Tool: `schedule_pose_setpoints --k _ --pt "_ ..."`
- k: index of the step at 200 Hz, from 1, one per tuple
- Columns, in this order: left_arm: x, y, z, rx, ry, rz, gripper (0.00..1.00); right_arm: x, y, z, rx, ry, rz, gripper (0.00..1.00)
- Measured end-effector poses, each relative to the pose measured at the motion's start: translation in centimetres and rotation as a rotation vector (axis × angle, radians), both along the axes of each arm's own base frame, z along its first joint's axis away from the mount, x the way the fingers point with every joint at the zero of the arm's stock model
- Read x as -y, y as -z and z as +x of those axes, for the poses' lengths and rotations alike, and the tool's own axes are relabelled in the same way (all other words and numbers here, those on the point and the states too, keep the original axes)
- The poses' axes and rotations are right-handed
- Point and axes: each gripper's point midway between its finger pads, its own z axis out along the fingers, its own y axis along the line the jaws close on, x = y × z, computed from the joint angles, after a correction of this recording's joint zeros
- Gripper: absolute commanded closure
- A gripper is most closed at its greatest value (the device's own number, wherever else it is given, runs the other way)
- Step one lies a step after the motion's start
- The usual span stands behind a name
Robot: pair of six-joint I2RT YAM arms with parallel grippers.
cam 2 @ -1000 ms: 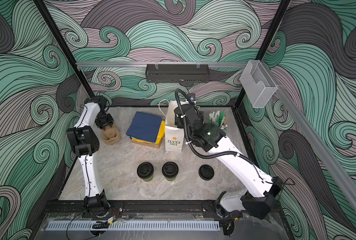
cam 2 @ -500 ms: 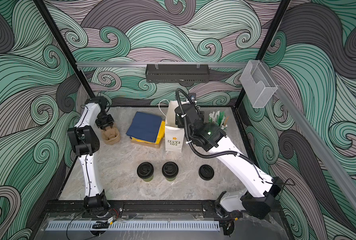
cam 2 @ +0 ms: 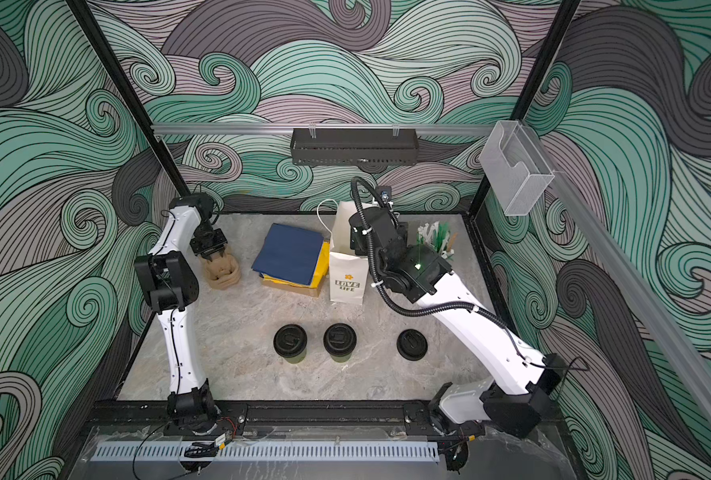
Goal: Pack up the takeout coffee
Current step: 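Grasp the top brown cup carrier edge with the left gripper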
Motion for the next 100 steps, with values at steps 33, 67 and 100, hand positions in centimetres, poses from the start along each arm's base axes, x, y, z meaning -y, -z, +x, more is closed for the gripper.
schedule_pose_setpoints --k 33,67,100 --pt "0.0 -1.1 0.0 0.023 0.003 0.005 0.84 -0.1 0.1 0.0 -0.005 -0.008 0.006 0.2" --pt "0.0 -2.9 0.0 0.059 0.006 0.011 0.86 -0.1 0.2 0.1 -0.011 -0.014 0.012 0.2" --pt "0.1 -4.4 -0.5 0.073 0.006 0.013 0.85 0.0 0.2 0.3 -0.015 -0.017 0.018 0.19"
